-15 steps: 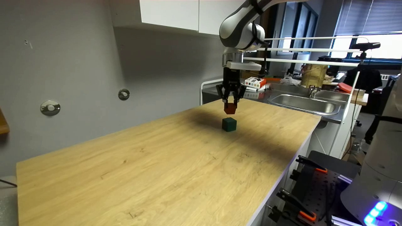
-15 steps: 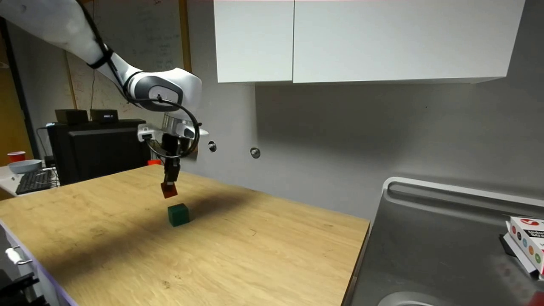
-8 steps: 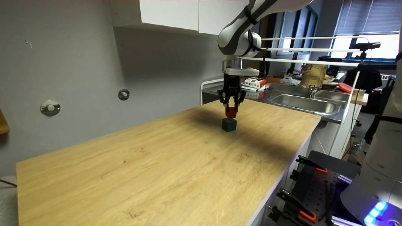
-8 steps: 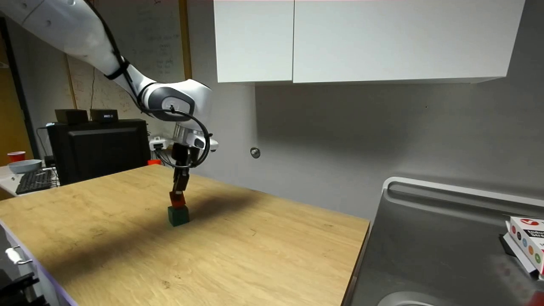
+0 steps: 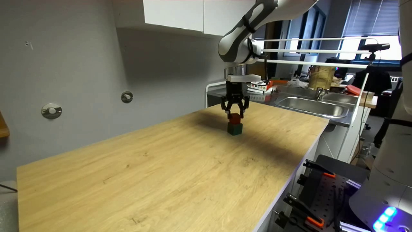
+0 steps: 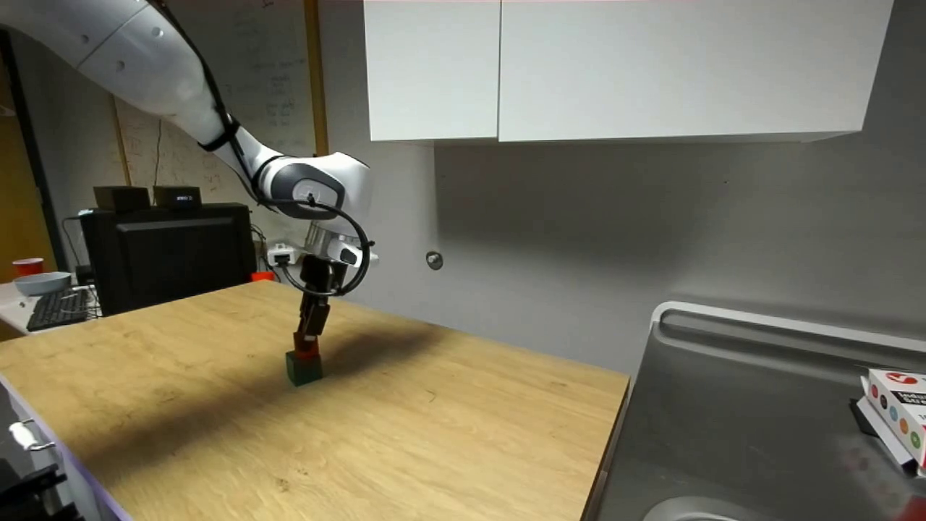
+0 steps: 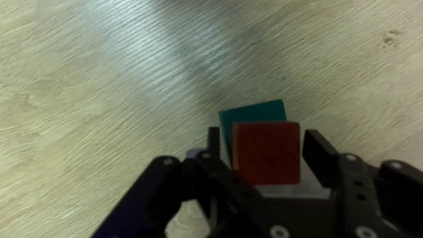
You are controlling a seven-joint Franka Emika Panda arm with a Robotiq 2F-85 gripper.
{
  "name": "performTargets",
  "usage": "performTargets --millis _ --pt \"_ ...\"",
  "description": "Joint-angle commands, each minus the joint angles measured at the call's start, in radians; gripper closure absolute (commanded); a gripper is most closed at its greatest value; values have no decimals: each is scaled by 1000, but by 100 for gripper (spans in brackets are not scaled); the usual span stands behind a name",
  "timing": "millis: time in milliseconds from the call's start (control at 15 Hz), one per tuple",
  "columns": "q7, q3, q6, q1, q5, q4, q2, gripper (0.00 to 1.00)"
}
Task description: Put the blocks one on top of the other
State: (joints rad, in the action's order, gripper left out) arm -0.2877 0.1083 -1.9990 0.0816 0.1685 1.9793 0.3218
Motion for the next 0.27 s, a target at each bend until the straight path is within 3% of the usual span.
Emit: performTargets --millis 0,200 --pt "-14 0 40 -4 -10 -31 13 2" --pt "-20 -1 38 -19 -39 -15 -18 0"
